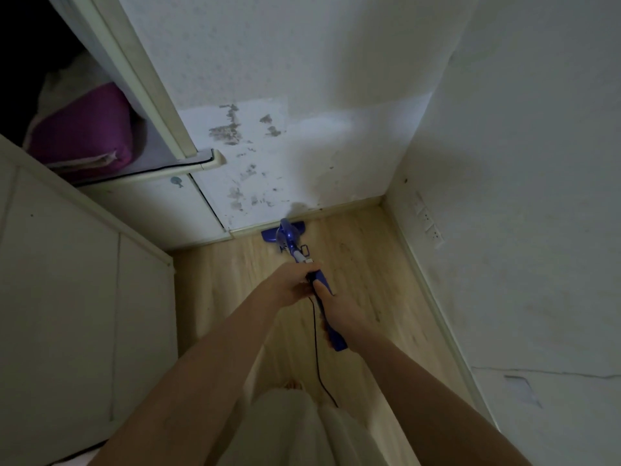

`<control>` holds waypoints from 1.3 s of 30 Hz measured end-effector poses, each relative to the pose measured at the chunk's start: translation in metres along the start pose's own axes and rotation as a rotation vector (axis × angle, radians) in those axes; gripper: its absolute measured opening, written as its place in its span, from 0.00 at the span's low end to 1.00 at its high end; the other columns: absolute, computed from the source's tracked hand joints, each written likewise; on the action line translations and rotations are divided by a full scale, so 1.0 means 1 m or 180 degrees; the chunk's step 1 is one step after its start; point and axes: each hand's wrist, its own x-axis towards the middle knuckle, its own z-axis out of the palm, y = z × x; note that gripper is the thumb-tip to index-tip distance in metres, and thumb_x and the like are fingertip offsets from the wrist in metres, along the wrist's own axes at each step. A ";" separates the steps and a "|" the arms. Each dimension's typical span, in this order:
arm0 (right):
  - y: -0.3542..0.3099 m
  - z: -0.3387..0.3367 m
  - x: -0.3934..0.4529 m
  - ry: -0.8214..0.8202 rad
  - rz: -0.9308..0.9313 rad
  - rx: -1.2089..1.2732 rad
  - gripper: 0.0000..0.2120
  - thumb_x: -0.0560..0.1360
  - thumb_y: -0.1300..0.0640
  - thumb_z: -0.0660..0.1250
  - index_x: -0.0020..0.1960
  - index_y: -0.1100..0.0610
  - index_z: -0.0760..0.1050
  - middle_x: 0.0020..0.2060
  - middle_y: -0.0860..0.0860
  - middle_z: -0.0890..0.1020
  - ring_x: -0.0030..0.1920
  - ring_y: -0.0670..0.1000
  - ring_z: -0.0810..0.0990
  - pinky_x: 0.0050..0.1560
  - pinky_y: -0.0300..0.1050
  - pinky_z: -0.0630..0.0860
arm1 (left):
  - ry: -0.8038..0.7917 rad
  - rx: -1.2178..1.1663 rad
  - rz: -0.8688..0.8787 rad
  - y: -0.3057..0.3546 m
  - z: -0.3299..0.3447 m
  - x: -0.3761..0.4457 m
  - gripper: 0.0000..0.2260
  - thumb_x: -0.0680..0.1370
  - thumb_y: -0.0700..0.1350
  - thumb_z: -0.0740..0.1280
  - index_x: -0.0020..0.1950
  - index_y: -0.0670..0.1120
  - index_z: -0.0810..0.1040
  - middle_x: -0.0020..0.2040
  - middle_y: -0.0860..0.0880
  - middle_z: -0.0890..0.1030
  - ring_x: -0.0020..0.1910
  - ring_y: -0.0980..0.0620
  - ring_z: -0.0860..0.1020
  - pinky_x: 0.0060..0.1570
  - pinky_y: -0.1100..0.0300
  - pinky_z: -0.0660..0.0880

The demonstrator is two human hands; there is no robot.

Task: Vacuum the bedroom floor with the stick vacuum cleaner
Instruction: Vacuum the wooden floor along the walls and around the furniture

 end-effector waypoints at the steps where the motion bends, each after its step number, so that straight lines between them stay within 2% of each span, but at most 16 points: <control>1: 0.001 -0.001 -0.003 0.0000 0.0014 0.0006 0.27 0.78 0.34 0.55 0.37 0.58 0.67 0.27 0.52 0.71 0.23 0.48 0.69 0.24 0.38 0.68 | 0.0019 -0.0002 -0.0010 -0.002 0.002 -0.001 0.19 0.77 0.39 0.68 0.65 0.34 0.71 0.48 0.41 0.76 0.42 0.47 0.78 0.32 0.57 0.79; 6: 0.004 -0.011 -0.027 -0.0153 -0.0001 0.0106 0.26 0.80 0.37 0.54 0.38 0.58 0.68 0.27 0.52 0.71 0.22 0.48 0.69 0.21 0.35 0.67 | -0.0267 0.0009 -0.0210 -0.008 0.002 -0.014 0.17 0.77 0.40 0.69 0.64 0.36 0.73 0.49 0.41 0.78 0.45 0.46 0.79 0.40 0.56 0.79; 9: 0.007 -0.019 -0.035 -0.0148 -0.0046 0.0091 0.25 0.80 0.38 0.54 0.39 0.59 0.68 0.28 0.53 0.71 0.23 0.48 0.69 0.21 0.34 0.67 | -0.0370 0.0039 -0.0252 -0.009 0.004 -0.021 0.16 0.76 0.40 0.70 0.62 0.36 0.74 0.50 0.41 0.78 0.45 0.47 0.79 0.36 0.57 0.80; 11: 0.007 -0.019 -0.036 -0.0125 0.0016 0.0101 0.26 0.80 0.37 0.54 0.41 0.59 0.69 0.28 0.53 0.71 0.24 0.48 0.69 0.21 0.35 0.67 | -0.0370 -0.0007 -0.0237 -0.011 0.005 -0.023 0.17 0.76 0.40 0.70 0.62 0.36 0.73 0.50 0.40 0.78 0.45 0.46 0.79 0.38 0.56 0.80; 16: 0.000 -0.007 -0.017 -0.0016 -0.0080 0.0020 0.28 0.79 0.35 0.56 0.43 0.61 0.71 0.26 0.52 0.72 0.21 0.48 0.70 0.21 0.36 0.67 | -0.0066 -0.0156 -0.0092 -0.007 0.004 -0.014 0.16 0.77 0.40 0.68 0.63 0.36 0.72 0.53 0.39 0.78 0.45 0.45 0.79 0.37 0.56 0.78; 20: -0.011 0.000 0.001 -0.0001 -0.0123 0.0119 0.27 0.78 0.36 0.57 0.43 0.61 0.71 0.27 0.53 0.72 0.22 0.49 0.70 0.23 0.38 0.68 | 0.0087 -0.0145 0.0008 0.006 0.003 -0.003 0.15 0.77 0.39 0.68 0.62 0.36 0.72 0.47 0.41 0.78 0.42 0.46 0.78 0.36 0.56 0.76; 26: -0.012 -0.005 -0.004 -0.0163 -0.0098 0.0142 0.26 0.79 0.37 0.55 0.41 0.60 0.69 0.28 0.53 0.71 0.24 0.49 0.70 0.21 0.36 0.68 | -0.0213 0.0148 -0.0043 0.011 -0.006 0.002 0.12 0.77 0.42 0.68 0.58 0.37 0.74 0.44 0.42 0.78 0.40 0.48 0.79 0.37 0.58 0.78; 32: -0.021 0.003 0.012 -0.0007 -0.0206 0.0137 0.27 0.78 0.36 0.58 0.44 0.61 0.71 0.28 0.54 0.74 0.23 0.50 0.72 0.24 0.39 0.70 | -0.0129 -0.0145 0.0046 0.013 -0.008 0.014 0.17 0.77 0.44 0.69 0.62 0.38 0.73 0.47 0.42 0.78 0.42 0.46 0.79 0.39 0.56 0.78; 35: -0.021 0.000 0.016 -0.0028 -0.0227 0.0078 0.27 0.78 0.35 0.57 0.45 0.61 0.72 0.29 0.54 0.75 0.24 0.50 0.72 0.24 0.39 0.71 | -0.0251 -0.0158 0.0035 0.014 -0.011 0.017 0.19 0.77 0.44 0.70 0.64 0.37 0.72 0.47 0.42 0.78 0.44 0.46 0.79 0.43 0.56 0.79; 39: -0.016 -0.004 0.014 -0.0119 -0.0228 0.0110 0.27 0.78 0.35 0.57 0.44 0.61 0.71 0.28 0.54 0.73 0.23 0.50 0.71 0.23 0.39 0.70 | -0.0342 -0.0267 0.0004 0.009 -0.010 0.017 0.18 0.77 0.44 0.69 0.63 0.38 0.72 0.46 0.43 0.78 0.42 0.48 0.79 0.39 0.57 0.78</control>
